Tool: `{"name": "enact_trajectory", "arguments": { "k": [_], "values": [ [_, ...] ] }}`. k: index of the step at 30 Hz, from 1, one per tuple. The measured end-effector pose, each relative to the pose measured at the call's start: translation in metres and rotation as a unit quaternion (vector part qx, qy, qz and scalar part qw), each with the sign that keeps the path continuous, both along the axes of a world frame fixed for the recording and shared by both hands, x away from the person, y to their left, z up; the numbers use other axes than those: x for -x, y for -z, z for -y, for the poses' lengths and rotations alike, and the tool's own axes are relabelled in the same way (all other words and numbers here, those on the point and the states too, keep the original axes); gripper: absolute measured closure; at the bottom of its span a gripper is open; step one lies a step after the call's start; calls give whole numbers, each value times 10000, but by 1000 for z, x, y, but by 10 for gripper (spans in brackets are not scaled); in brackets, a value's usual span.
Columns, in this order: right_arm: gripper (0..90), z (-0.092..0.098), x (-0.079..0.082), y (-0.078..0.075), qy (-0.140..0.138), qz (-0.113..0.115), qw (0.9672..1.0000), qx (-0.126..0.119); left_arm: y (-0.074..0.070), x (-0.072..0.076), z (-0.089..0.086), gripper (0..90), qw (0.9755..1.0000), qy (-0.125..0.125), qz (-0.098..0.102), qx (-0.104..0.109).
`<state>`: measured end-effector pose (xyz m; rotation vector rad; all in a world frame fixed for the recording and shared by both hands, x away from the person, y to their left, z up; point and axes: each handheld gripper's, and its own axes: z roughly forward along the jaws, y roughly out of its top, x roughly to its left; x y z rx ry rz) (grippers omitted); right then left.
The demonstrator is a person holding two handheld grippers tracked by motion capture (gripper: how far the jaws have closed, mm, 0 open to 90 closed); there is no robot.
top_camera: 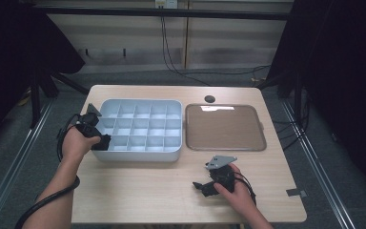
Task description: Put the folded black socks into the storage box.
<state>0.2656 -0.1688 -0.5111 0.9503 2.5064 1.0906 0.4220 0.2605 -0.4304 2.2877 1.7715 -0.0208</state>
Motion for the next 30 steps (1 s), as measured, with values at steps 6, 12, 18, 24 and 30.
{"name": "enact_trajectory", "arguments": {
  "k": [6,12,18,24,30],
  "values": [
    [129,0,0,0,2,-5,10000,-2,-7,-1,-2,797,10000,-22,4,56],
    [129,0,0,0,2,-5,10000,-2,-14,-2,-2,775,10000,-47,63,47],
    [129,0,0,0,13,-7,10000,-12,-17,-1,-2,767,9999,-56,98,27],
    [128,0,0,0,15,-8,10000,-13,-24,1,-3,756,9999,-22,115,48],
    [129,0,0,0,16,-9,10000,-6,-29,1,-4,740,9999,10,155,44]
  ]
}}
